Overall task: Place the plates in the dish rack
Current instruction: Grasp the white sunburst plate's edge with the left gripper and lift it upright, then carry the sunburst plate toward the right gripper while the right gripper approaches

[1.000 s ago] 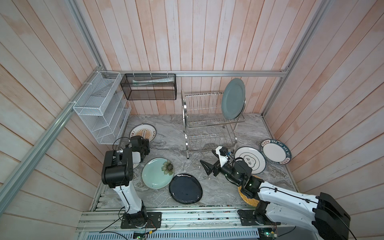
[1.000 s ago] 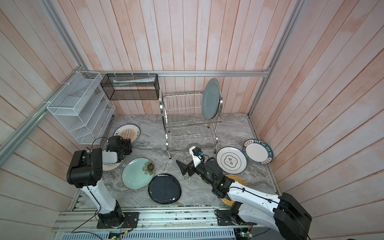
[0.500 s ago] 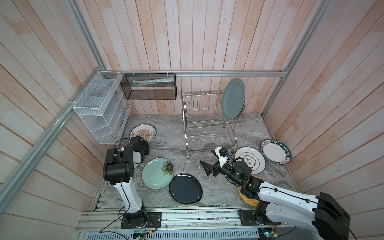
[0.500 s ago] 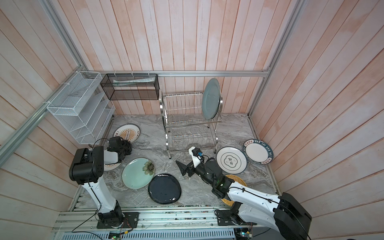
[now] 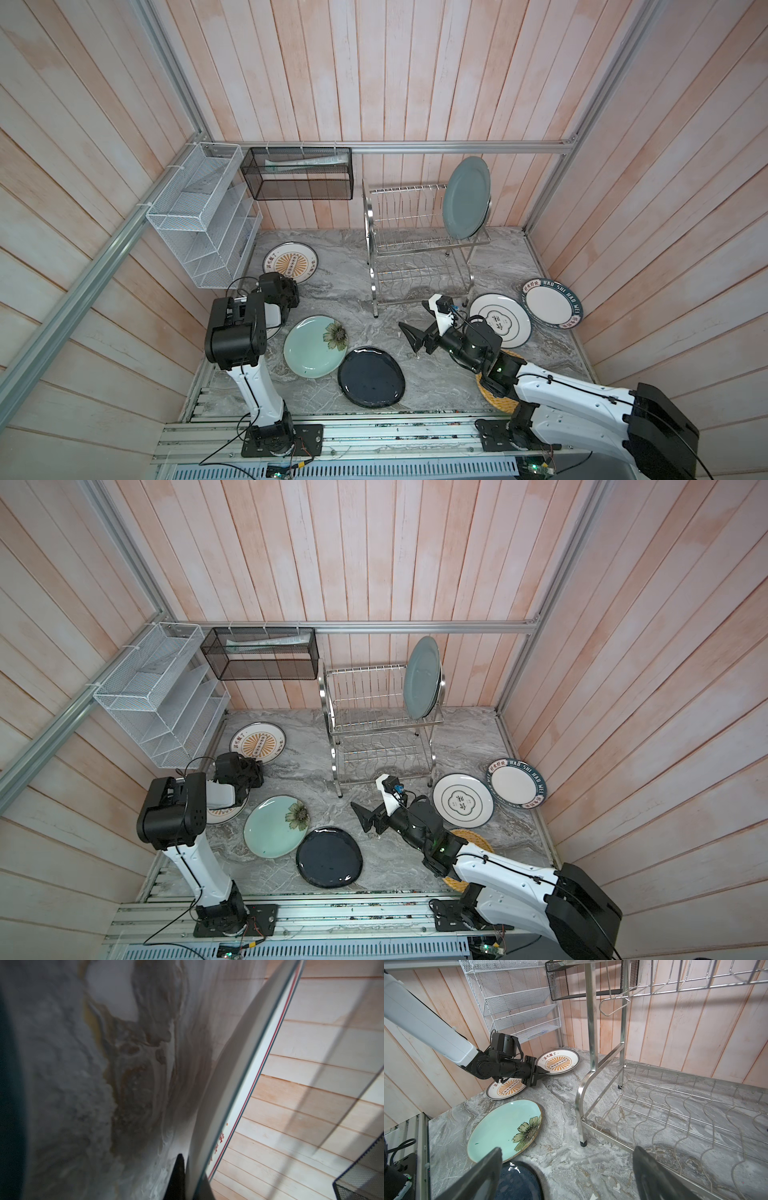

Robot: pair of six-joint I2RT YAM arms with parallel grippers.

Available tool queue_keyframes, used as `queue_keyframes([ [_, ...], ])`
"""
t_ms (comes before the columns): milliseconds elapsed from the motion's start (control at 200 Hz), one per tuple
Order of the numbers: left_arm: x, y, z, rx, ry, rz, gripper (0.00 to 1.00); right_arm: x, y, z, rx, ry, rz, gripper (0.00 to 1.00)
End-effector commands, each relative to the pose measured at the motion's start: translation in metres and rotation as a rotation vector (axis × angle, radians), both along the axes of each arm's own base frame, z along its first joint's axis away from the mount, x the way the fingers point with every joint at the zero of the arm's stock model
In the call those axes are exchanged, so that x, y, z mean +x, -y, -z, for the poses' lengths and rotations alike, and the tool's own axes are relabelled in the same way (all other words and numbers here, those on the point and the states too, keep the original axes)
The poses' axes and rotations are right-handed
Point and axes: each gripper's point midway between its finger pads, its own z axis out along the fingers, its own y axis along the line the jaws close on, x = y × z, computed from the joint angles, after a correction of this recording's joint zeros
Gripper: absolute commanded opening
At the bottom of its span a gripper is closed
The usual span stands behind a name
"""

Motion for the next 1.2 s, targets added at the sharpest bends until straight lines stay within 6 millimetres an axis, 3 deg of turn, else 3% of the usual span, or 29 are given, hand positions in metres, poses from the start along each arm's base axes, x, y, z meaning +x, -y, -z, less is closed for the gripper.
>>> queue_keyframes([
  [0,0.007,0.010,-0.059,0.068,0.163,0.098,0.00,0.001,-0.001,-0.002,-0.008,0.013,0.008,0.98],
  [310,-0.029,0.037,-0.102,0.146,0.249,0.263,0.00,0.004,0.000,0.001,-0.012,0.008,0.023,0.98],
  [830,-0.130,0.075,-0.149,0.435,0.242,0.583,0.00,0.015,0.007,0.007,-0.037,-0.006,0.098,0.98],
  [1015,-0.163,0.101,-0.166,0.480,0.314,0.758,0.00,0.026,0.022,-0.004,-0.003,-0.045,0.157,0.98],
  [1195,-0.188,0.127,-0.178,0.507,0.411,0.924,0.00,0.033,0.034,-0.031,0.051,-0.122,0.155,0.98],
])
